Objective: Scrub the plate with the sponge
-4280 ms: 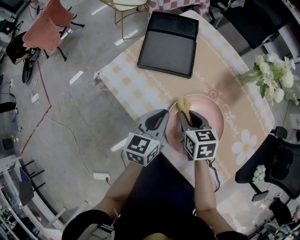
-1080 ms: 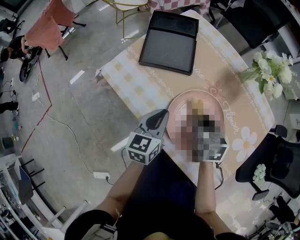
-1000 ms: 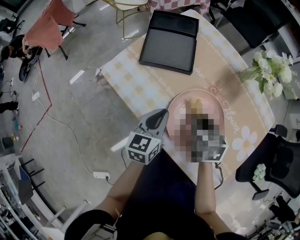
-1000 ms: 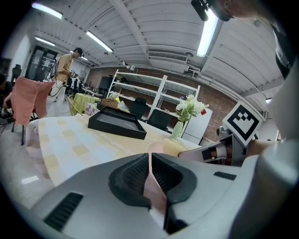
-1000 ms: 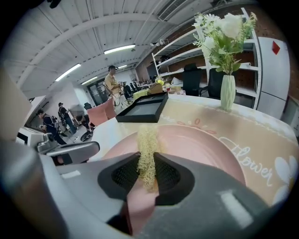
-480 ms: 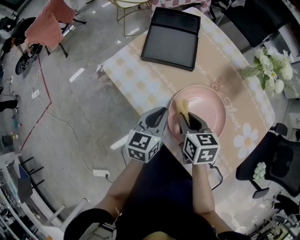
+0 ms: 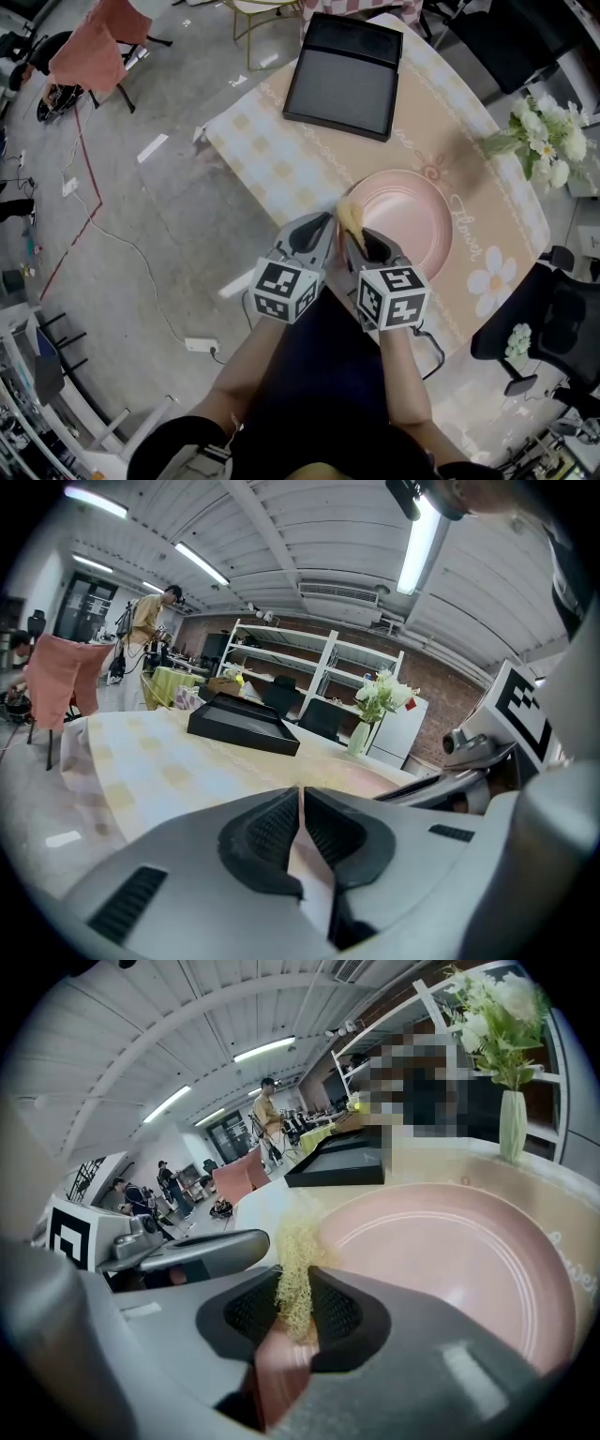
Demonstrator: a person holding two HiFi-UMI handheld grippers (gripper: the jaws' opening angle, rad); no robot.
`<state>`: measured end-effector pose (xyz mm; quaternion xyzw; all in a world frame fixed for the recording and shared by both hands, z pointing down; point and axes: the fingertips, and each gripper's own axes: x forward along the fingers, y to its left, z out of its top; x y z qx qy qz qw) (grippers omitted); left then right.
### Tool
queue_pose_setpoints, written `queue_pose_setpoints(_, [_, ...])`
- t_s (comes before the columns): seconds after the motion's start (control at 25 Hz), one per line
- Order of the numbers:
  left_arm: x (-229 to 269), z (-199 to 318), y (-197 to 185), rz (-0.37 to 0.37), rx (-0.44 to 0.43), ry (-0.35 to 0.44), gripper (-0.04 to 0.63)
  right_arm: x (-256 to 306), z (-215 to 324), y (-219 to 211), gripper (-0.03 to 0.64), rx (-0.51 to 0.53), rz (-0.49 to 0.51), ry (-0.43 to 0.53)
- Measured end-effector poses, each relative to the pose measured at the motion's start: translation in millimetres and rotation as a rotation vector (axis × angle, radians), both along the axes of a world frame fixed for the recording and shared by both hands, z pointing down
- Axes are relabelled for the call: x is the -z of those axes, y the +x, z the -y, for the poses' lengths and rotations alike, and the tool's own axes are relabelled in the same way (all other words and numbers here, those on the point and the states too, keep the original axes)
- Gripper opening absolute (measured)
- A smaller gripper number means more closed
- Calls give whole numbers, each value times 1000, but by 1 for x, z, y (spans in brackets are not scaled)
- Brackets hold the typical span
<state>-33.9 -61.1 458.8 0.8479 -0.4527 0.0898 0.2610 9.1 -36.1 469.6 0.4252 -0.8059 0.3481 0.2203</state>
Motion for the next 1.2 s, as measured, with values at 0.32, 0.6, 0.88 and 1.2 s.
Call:
queue_pose_setpoints(0.32, [-4,1,0,1,-2,-11,25,-8,1,-3,81,11,-5,-20])
queue_pose_setpoints(0.6, [-4,4,1,0,-5,-13,25,-12,6,-1,81,7,-22,-21])
queue_pose_setpoints(0.88, [-4,5,1,-5,-7,-12,25,-12,12,6,81,-21,-30,-22])
queue_pose_setpoints(1.2, [-4,5,1,-6,-8,-14,25,-13,19,19,81,-44,-55,-18])
